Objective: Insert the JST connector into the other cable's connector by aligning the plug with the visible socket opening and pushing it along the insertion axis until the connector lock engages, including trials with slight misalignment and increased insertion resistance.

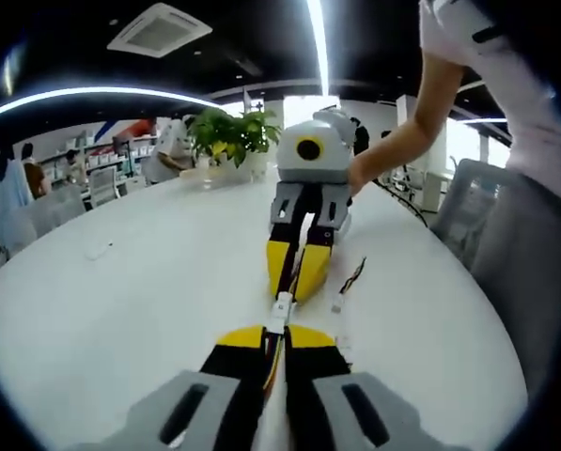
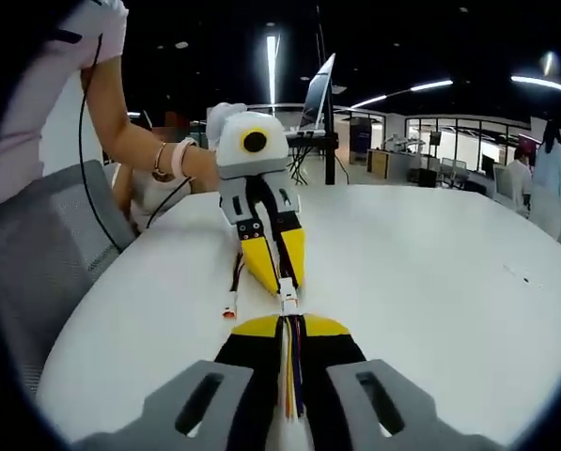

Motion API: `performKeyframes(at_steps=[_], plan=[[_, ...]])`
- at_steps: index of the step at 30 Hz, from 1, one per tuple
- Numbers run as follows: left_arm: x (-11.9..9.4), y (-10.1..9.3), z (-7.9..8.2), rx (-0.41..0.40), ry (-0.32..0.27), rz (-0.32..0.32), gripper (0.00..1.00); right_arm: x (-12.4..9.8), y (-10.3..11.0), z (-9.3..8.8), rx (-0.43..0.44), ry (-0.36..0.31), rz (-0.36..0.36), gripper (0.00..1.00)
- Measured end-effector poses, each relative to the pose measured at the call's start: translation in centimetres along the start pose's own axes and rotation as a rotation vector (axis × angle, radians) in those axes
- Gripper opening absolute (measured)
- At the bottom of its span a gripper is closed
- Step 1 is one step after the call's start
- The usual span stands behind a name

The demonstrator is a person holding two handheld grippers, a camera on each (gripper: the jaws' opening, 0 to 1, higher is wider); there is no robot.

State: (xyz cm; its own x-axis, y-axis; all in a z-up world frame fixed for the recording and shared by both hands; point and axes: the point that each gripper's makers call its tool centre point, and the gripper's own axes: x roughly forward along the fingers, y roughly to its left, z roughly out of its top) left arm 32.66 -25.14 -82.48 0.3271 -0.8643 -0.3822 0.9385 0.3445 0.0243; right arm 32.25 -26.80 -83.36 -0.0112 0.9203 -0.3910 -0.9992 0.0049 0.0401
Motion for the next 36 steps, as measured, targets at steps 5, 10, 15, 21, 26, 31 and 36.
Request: performKeyframes(at_steps=[5, 10, 15, 21, 26, 31, 36], plan=[[0.0, -0.4, 0.7, -0.018, -0.036, -0.024, 0.0, -0.1, 0.1, 0.4, 0.023, -0.038, 0.034, 0.04], [-0.2, -0.6, 1.1, -0.041, -0.065, -0.045, 0.0, -0.5, 0.4, 0.7, 0.048, -0.06, 0.063, 0.04], [-0.5, 0.0, 1.0, -0.085, -0.095, -0.05, 0.0, -0.6, 0.5, 1.0, 0.103, -0.086, 0.067, 0.04], [-0.1, -0.4, 1.2, -0.09, -0.103, -0.056, 0.0, -0.7, 0.4, 0.9, 0.092, -0.089, 0.076, 0.03], [0.0, -0.3, 1.1, -0.093, -0.102, -0.056, 0.0, -0.7, 0.0, 0.7, 0.096, -0.09, 0.075, 0.03], [0.1, 0.1, 0.8, -0.1, -0.097, -0.044, 0.0, -0.5, -0.3, 0.5, 0.104, -0.092, 0.066, 0.03], [0.3, 0.9, 0.2, -0.108, -0.108, -0.046, 0.0, -0.3, -0.8, 0.3, 0.1, -0.113, 0.064, 0.03]])
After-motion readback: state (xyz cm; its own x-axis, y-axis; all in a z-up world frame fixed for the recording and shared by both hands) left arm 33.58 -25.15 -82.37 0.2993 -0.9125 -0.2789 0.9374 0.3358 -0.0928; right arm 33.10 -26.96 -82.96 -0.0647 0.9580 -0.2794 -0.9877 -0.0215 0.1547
